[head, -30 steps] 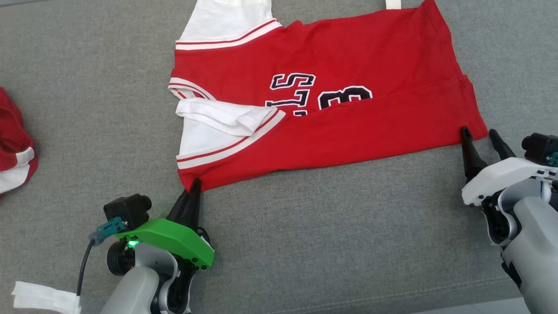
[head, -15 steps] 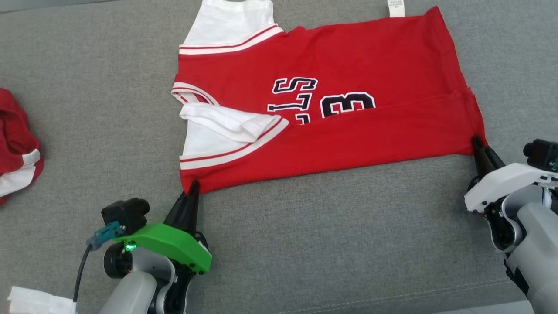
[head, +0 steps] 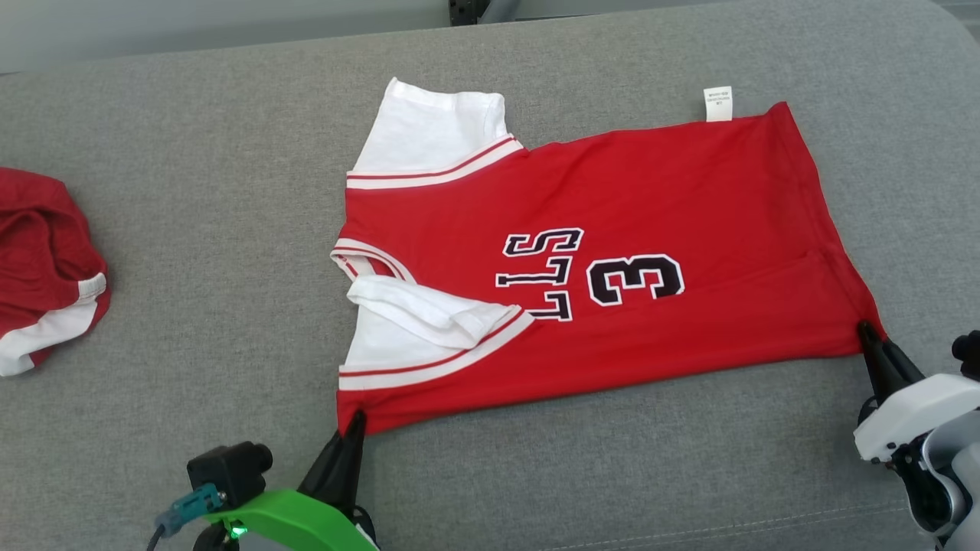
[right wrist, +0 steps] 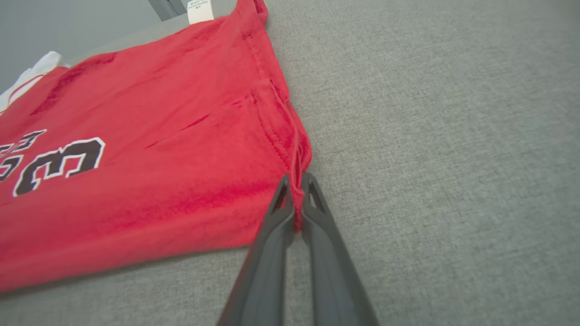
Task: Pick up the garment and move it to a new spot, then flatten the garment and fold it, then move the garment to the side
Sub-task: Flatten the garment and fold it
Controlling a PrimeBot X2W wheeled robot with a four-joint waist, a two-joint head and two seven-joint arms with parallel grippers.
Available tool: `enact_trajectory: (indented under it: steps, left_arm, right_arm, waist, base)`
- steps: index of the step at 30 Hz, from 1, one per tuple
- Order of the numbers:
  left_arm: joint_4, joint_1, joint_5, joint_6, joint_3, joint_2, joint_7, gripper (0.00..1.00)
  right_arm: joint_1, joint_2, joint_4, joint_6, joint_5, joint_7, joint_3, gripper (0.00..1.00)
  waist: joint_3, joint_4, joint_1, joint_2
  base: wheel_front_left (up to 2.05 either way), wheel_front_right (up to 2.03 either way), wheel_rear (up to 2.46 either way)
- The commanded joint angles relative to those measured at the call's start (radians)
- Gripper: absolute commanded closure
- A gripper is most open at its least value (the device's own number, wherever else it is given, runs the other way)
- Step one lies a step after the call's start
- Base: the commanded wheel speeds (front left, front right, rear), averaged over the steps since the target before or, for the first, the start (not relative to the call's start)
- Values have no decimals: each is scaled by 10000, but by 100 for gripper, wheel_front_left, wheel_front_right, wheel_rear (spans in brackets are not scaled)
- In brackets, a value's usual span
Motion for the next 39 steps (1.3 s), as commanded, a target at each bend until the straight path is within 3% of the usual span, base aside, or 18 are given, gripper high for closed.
enact_trajectory:
  steps: [1,12,13,14,15,16,17,27,34,39]
  left_arm:
    - [-76,181,-133,81,50,99,-3,100]
    - [-1031,1106,-40,679,-134,348,408,100]
    - [-1029,1089,-17,731,-135,357,435,100]
    - [-1034,1071,-3,768,-133,362,458,91]
    - [-1028,1057,-3,789,-142,370,493,63]
    - [-1033,1035,-3,808,-147,375,502,23]
    - [-1055,1018,-64,839,-106,336,512,0]
    - [-1745,313,109,1117,540,692,318,0]
    - [-1971,-2145,646,984,783,1541,1349,0]
    - [-1100,-4302,300,644,888,1849,2589,0]
  right_arm:
    - [157,-107,-57,-21,-44,-19,-26,100]
    - [1558,-497,-1274,-23,-383,-19,-524,97]
    - [1579,-511,-1334,-23,-440,-19,-545,84]
    - [1586,-524,-1391,-23,-521,-19,-590,50]
    - [1584,-523,-1440,-23,-591,-19,-656,4]
    - [1587,-513,-1487,-23,-653,-19,-740,0]
    - [1578,-513,-1542,-22,-778,-19,-849,0]
    - [1770,303,-2916,-18,-1874,-19,-2146,0]
    - [1266,666,-3730,-17,-2182,-17,-1644,0]
    - [496,862,-3618,-19,-1718,-17,-920,0]
  waist:
    - [18,35,0,-1]
    - [370,80,0,-1]
    - [385,58,0,-1]
    - [396,34,0,-1]
    - [398,13,0,-1]
    - [398,-6,0,-1]
    - [393,-29,0,-1]
    - [144,-227,0,-1]
    - [476,-479,0,-1]
    - [929,-920,0,-1]
  base:
    - [0,0,0]
    - [0,0,0]
    - [0,0,0]
    - [0,0,0]
    - [0,0,0]
    - [0,0,0]
    - [0,0,0]
    - [0,0,0]
    - [0,0,0]
    - [0,0,0]
